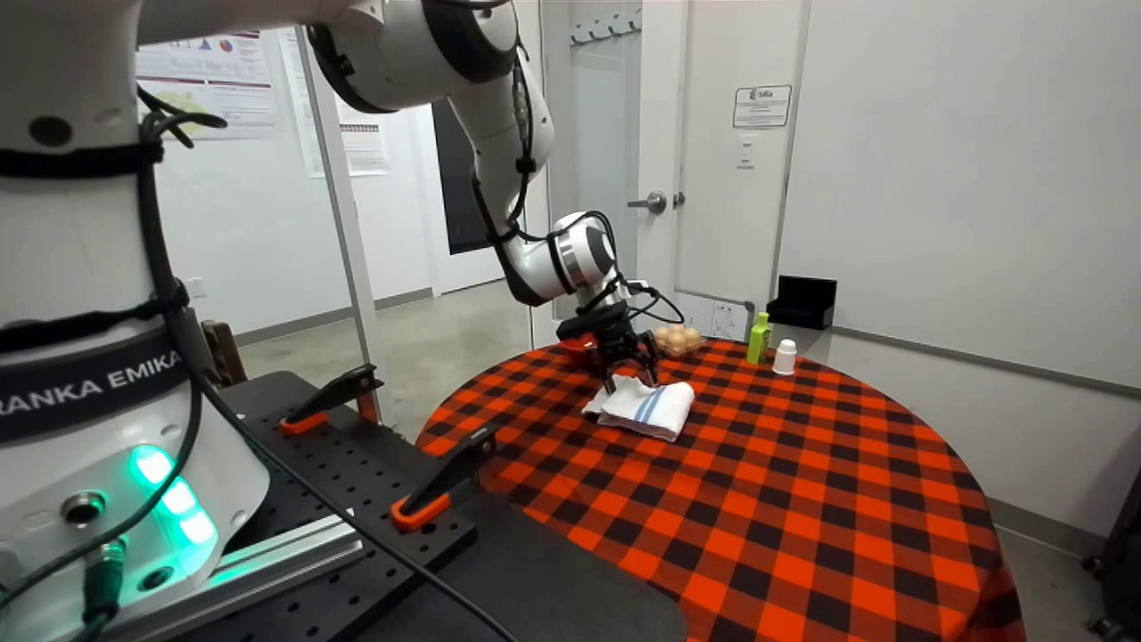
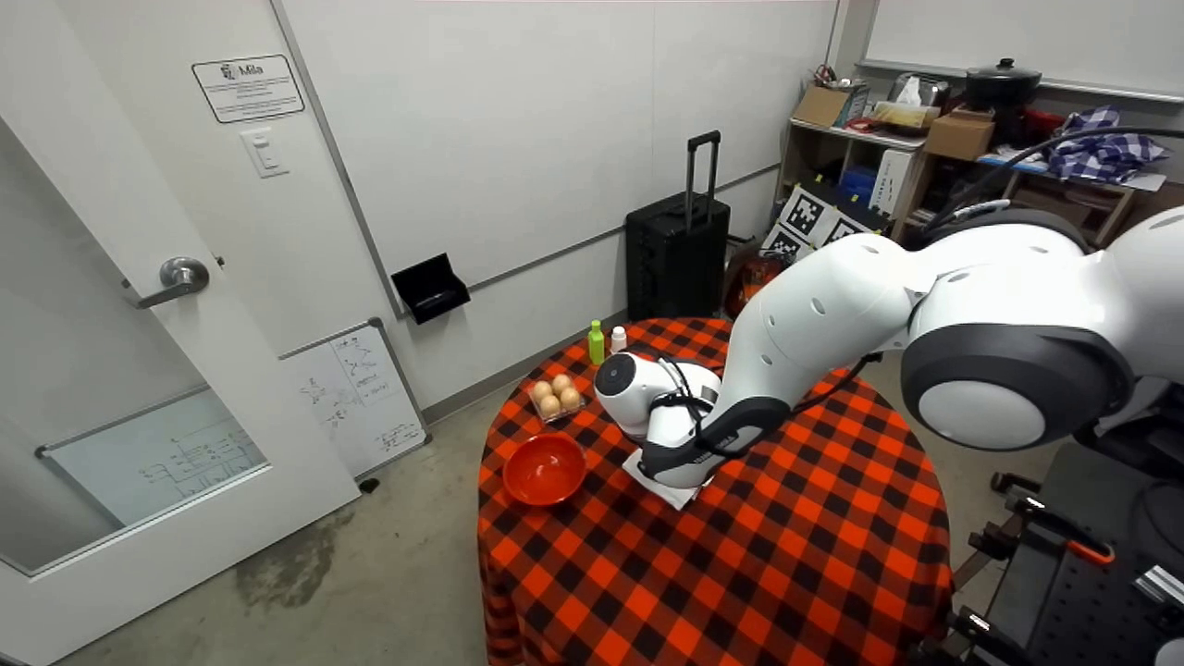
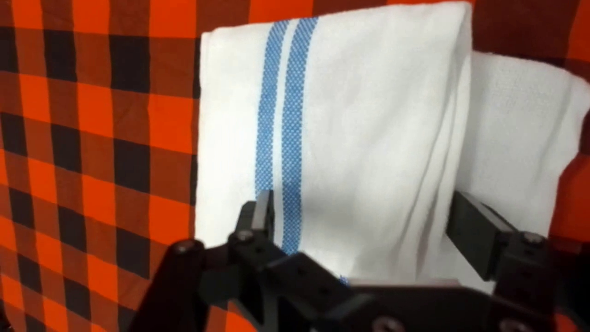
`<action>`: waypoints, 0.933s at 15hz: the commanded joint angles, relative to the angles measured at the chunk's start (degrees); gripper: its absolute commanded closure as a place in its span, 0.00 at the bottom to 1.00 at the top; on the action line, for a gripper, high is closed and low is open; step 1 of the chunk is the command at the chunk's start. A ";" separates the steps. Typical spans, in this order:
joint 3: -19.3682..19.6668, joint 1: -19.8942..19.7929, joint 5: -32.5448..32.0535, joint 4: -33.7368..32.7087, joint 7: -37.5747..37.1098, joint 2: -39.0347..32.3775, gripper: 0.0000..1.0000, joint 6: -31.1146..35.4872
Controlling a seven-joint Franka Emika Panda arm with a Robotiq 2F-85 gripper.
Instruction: Pick up the white and blue towel, set the towel down and fold it three times over
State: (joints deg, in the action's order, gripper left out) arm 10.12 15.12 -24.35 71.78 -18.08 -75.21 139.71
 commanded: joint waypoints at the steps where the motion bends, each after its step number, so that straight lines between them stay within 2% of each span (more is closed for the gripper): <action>1: 0.78 0.21 1.83 -7.03 2.76 -3.92 0.38 -3.22; 6: 1.27 0.45 1.52 -10.22 2.46 -5.37 0.76 -4.36; 9: 0.92 0.60 -0.56 -7.63 1.06 -2.91 0.99 -4.42; 14: 0.40 0.79 -0.34 -2.29 0.69 2.64 0.99 -5.22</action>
State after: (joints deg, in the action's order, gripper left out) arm 10.61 15.33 -24.74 64.66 -17.59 -77.53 136.04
